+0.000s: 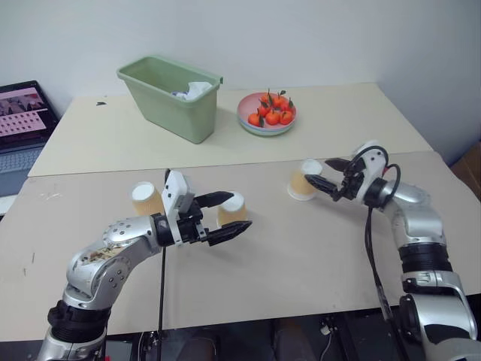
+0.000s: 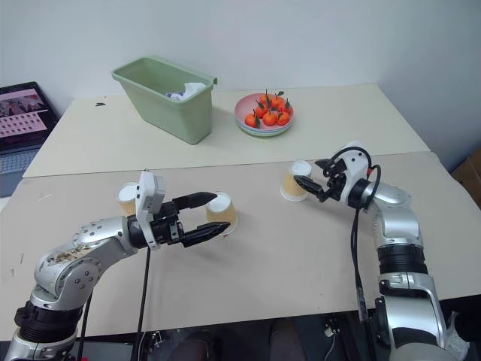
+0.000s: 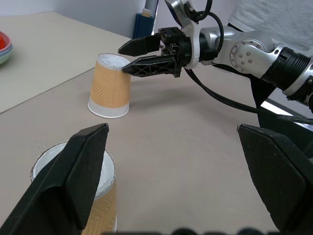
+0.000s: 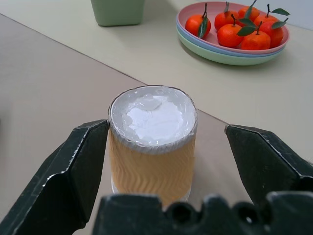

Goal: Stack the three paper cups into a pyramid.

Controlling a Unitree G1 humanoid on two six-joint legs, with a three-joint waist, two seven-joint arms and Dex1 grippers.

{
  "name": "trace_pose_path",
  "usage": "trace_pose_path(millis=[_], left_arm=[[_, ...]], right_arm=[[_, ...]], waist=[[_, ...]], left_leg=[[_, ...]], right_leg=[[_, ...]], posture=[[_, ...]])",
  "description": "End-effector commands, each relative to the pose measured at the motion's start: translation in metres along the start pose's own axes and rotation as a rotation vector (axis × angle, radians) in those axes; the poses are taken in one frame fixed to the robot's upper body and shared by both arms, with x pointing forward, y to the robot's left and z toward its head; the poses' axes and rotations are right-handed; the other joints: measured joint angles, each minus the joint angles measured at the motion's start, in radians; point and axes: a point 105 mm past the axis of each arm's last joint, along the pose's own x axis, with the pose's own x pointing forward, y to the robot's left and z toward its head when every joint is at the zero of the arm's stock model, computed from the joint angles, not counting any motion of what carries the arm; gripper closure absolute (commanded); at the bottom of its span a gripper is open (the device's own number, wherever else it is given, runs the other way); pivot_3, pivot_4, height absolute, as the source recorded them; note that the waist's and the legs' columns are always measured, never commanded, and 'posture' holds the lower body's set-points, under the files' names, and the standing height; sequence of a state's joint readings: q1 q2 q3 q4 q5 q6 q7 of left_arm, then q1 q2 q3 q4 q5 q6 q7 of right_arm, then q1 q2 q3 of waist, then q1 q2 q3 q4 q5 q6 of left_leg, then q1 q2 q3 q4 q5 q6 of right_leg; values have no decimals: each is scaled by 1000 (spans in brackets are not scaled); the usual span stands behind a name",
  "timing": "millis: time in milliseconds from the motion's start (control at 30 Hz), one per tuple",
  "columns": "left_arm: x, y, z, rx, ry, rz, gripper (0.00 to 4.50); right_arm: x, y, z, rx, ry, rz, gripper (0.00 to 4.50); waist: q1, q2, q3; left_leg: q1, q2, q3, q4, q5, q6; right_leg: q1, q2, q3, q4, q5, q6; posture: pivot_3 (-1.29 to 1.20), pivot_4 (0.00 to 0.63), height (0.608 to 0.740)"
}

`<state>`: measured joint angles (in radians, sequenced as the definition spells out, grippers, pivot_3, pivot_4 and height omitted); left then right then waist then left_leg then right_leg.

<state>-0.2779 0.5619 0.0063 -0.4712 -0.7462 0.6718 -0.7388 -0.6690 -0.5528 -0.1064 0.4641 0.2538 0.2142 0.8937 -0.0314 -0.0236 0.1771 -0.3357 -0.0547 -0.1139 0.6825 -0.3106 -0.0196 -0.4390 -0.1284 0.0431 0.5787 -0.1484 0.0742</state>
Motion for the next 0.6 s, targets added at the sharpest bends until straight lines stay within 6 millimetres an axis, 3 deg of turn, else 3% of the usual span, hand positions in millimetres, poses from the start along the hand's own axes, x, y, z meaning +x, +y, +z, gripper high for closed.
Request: trace_pose_path(millis=[33, 167, 367, 500, 567, 600], left_arm=[[-3, 2, 12, 54, -43, 21, 0], [-4, 4, 12, 58, -47, 45, 0], [-15, 12, 11, 60, -57, 138, 0], [-31, 20, 5, 61, -50, 242, 0], [-42, 24, 1, 51, -52, 304, 0], [-48, 24, -2, 44, -52, 337, 0]], right_arm=[[10, 2, 18, -22, -68, 28, 84], [18, 8, 18, -19, -72, 70, 84], [22, 2, 21, -11, -85, 49, 1729], [16, 2, 21, -23, -80, 57, 1729], [10, 11, 25, -7, -87, 120, 1729], [5, 25, 27, 1, -85, 205, 1729]], waist=[[-6, 0, 0], [-10, 0, 0], [-14, 0, 0], [-14, 0, 0], [-13, 0, 0], [-12, 0, 0]], left_leg=[[0, 0, 0, 0, 0, 0], [0, 0, 0, 0, 0, 0], [0, 0, 0, 0, 0, 0], [0, 0, 0, 0, 0, 0], [0, 0, 0, 0, 0, 0], [-1, 0, 0, 0, 0, 0]], right_leg=[[0, 0, 0, 0, 0, 0], [0, 0, 0, 0, 0, 0], [-1, 0, 0, 0, 0, 0], [-1, 0, 1, 1, 0, 0], [-1, 0, 1, 1, 0, 0], [-2, 0, 1, 1, 0, 0]], posture=[[0, 150, 727], [0, 150, 727], [0, 150, 727], [0, 150, 727], [0, 150, 727], [0, 150, 727]])
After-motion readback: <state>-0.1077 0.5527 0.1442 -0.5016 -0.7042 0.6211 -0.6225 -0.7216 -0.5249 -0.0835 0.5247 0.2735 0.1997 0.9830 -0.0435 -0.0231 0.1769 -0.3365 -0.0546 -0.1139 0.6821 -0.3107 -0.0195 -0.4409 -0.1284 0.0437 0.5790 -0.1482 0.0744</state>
